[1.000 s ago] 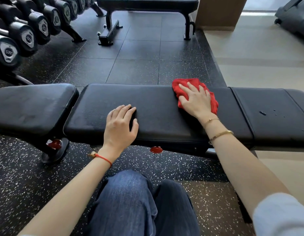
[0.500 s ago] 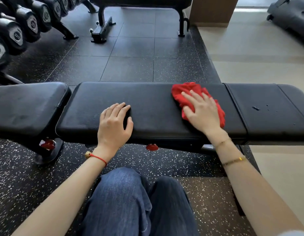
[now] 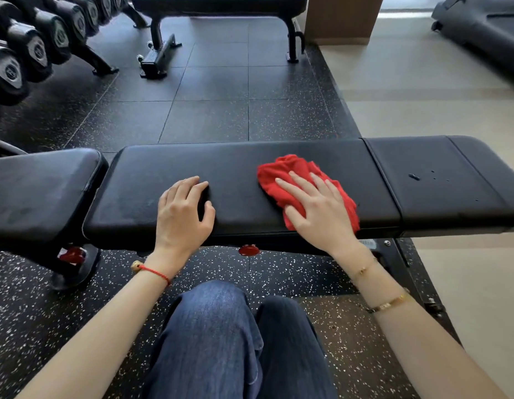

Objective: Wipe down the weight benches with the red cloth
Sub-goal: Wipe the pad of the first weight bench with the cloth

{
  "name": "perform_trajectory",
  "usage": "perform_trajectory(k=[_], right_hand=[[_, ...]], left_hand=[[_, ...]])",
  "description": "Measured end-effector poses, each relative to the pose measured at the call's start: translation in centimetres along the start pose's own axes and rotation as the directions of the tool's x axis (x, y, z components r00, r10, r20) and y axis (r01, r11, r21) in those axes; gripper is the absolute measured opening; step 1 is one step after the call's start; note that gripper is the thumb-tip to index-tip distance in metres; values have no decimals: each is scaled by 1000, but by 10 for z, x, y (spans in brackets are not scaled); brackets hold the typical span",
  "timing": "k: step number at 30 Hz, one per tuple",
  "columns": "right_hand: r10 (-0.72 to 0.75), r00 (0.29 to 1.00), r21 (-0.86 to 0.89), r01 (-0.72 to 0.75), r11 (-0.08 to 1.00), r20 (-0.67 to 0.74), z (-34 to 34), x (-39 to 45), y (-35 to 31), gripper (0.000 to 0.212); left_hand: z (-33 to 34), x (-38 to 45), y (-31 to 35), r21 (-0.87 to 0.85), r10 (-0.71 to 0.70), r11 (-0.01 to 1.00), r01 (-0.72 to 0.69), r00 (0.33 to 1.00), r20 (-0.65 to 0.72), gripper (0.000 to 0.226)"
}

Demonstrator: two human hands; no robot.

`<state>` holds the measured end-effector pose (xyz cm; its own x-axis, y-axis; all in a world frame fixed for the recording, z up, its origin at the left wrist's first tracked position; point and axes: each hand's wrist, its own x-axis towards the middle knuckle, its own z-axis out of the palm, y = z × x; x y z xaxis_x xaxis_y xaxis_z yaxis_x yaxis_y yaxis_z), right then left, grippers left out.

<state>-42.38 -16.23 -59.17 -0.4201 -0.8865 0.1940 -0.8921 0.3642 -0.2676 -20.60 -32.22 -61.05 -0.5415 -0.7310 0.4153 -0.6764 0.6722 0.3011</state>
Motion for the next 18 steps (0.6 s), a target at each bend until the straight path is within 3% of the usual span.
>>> perform_trajectory(k=[4, 8, 10, 14, 18], right_hand=[[212, 974, -58, -217, 974, -79, -16, -4, 55, 55], [395, 917, -86, -399, 913, -63, -22, 34, 79, 52], [353, 935, -89, -353, 931, -17, -17, 53, 61, 53], [94, 993, -60, -90, 994, 67, -2, 43, 10, 54], [-59, 996, -3, 59, 998, 72, -5, 7, 13, 55]], left_hand=[[0, 8, 22, -37, 26, 999, -26, 1000, 1, 39], [9, 16, 47, -89, 71, 994, -68, 997, 27, 34], [15, 18, 56, -93, 78, 993, -74, 996, 37, 31], [24, 18, 66, -90, 74, 994, -69, 996, 53, 30], [28, 15, 63, -73, 90, 994, -87, 995, 40, 31]])
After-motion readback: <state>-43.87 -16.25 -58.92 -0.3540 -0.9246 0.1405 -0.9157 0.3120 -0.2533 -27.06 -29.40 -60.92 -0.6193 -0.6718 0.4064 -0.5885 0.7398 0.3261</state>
